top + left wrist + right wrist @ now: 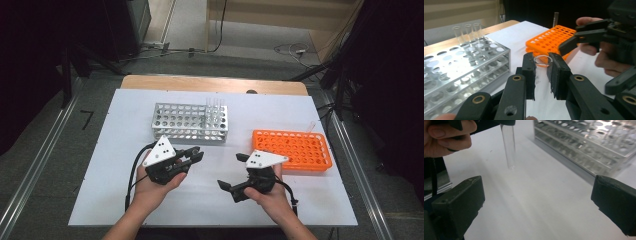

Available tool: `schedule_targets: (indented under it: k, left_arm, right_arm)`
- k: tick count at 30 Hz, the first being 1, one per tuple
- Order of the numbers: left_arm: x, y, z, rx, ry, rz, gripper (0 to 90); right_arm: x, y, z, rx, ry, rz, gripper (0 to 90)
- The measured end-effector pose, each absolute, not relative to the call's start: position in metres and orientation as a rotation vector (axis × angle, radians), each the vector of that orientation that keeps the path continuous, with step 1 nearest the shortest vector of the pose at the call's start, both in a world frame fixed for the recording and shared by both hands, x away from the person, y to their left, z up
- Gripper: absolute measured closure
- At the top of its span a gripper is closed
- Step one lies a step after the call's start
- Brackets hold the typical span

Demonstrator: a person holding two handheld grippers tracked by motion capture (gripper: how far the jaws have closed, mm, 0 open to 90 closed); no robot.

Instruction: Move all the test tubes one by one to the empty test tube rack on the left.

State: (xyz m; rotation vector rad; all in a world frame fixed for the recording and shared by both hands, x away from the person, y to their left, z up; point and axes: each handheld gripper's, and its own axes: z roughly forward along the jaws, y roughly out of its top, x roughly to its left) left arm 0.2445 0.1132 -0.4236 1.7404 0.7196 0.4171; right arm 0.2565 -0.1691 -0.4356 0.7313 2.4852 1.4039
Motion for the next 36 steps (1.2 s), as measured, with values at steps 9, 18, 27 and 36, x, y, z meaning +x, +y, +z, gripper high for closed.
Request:
schedule_targets:
  k: [9, 18, 27, 36]
  left_arm:
    - [0.266, 0.121, -0.418, 1.729, 0.749, 0.432, 75.8]
    - [0.293, 0.125, -0.416, 1.714, 0.795, 0.445, 75.8]
    - [0.316, 0.123, -0.413, 1.711, 0.821, 0.456, 75.9]
    - [0.337, 0.124, -0.407, 1.697, 0.844, 0.478, 75.9]
  right_arm:
    - [0.252, -0.213, -0.435, 0.751, 2.405, 1.418, 0.0]
    - [0.244, -0.246, -0.435, 0.757, 2.339, 1.444, 0.0]
    - [0.239, -0.278, -0.440, 0.833, 2.281, 1.439, 0.0]
    - [0.233, -0.307, -0.444, 0.904, 2.233, 1.425, 0.0]
